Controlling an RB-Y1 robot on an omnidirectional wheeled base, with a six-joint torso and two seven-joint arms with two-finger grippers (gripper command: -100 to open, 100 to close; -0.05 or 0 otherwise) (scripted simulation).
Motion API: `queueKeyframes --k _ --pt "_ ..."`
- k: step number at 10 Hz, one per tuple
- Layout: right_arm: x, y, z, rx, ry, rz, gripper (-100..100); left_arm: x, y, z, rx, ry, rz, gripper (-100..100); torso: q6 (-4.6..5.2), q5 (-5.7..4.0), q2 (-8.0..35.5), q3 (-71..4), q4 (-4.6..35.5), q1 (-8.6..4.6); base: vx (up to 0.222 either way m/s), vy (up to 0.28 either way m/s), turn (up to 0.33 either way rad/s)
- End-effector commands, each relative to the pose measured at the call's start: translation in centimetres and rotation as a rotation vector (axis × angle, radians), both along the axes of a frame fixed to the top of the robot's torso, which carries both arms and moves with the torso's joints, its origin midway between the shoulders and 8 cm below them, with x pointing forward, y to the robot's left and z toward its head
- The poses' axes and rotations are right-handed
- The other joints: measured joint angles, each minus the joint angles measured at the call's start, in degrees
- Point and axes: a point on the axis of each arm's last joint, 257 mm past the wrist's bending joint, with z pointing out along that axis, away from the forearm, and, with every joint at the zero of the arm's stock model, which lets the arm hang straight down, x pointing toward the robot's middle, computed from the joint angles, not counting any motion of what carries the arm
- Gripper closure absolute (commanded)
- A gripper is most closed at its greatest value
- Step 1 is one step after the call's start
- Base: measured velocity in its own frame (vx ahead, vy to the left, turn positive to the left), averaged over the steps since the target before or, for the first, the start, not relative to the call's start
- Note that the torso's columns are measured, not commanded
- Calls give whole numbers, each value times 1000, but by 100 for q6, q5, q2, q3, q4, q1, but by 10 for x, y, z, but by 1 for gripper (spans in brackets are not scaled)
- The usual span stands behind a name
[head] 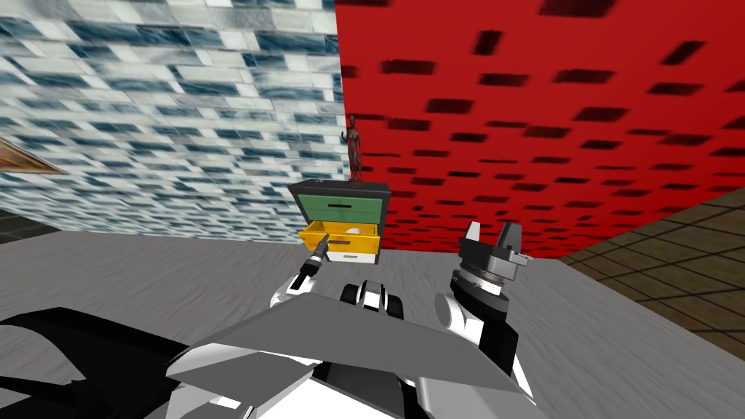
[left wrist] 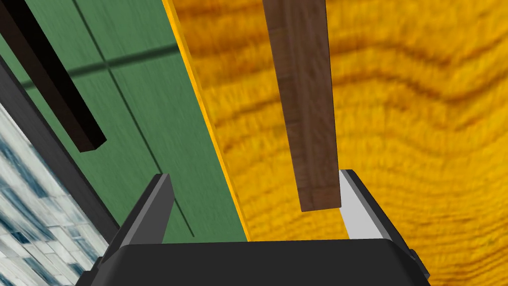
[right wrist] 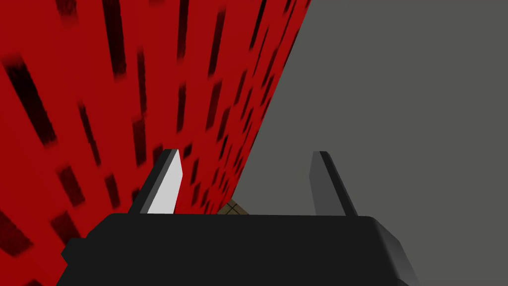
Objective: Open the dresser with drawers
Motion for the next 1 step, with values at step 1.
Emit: queueKeyframes --k 1 --pt "0 0 0 0 0 0 0 0 0 0 0 1 0 0 0 2 0 0 -2 1 0 0 0"
